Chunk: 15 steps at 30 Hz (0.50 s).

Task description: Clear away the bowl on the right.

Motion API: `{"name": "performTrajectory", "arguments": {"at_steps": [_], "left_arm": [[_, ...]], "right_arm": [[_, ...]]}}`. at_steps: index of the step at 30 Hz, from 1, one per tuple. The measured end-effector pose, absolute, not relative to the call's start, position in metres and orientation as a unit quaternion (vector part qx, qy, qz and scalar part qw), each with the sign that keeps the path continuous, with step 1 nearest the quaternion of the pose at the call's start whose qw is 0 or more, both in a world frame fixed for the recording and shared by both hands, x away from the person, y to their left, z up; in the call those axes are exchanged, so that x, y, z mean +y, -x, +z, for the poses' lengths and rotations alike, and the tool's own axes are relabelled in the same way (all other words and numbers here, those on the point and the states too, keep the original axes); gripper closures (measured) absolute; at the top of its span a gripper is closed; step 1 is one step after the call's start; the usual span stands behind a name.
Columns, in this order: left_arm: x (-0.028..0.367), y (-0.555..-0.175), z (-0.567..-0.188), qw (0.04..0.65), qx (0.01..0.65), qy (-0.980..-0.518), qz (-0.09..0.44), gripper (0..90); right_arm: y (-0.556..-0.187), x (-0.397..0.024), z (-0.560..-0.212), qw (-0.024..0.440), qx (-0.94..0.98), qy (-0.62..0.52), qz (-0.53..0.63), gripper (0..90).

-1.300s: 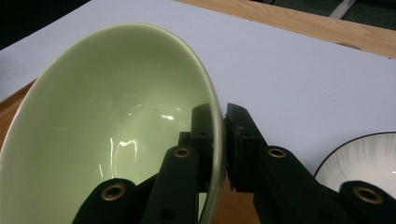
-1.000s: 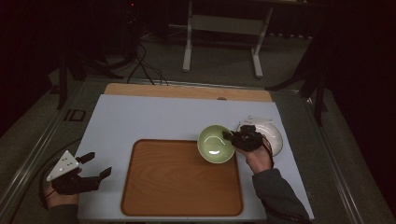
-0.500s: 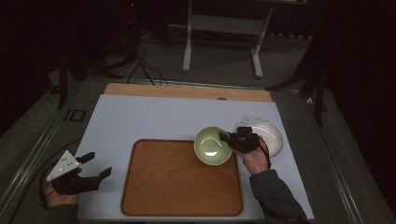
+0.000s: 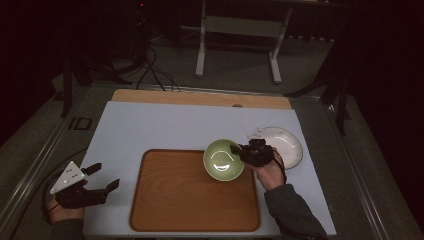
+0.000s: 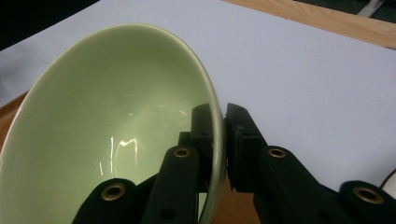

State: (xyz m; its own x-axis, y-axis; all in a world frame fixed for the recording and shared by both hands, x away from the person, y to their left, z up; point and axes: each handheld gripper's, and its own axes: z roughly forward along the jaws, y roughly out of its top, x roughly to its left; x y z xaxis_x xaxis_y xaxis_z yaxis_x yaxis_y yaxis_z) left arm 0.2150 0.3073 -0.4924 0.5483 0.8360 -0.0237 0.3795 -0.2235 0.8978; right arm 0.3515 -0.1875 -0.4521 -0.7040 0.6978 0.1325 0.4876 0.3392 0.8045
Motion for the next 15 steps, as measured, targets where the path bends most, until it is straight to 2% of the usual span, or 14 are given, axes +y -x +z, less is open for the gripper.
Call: {"name": "performTrajectory", "arguments": {"at_steps": [15], "left_arm": [[0.308,-0.215,-0.492,0.471,0.409,-0.743,0.244,15.8]], "right_arm": [[-0.345,-0.171,-0.457,0.105,0.818,-0.352,0.443,82.3]]}}
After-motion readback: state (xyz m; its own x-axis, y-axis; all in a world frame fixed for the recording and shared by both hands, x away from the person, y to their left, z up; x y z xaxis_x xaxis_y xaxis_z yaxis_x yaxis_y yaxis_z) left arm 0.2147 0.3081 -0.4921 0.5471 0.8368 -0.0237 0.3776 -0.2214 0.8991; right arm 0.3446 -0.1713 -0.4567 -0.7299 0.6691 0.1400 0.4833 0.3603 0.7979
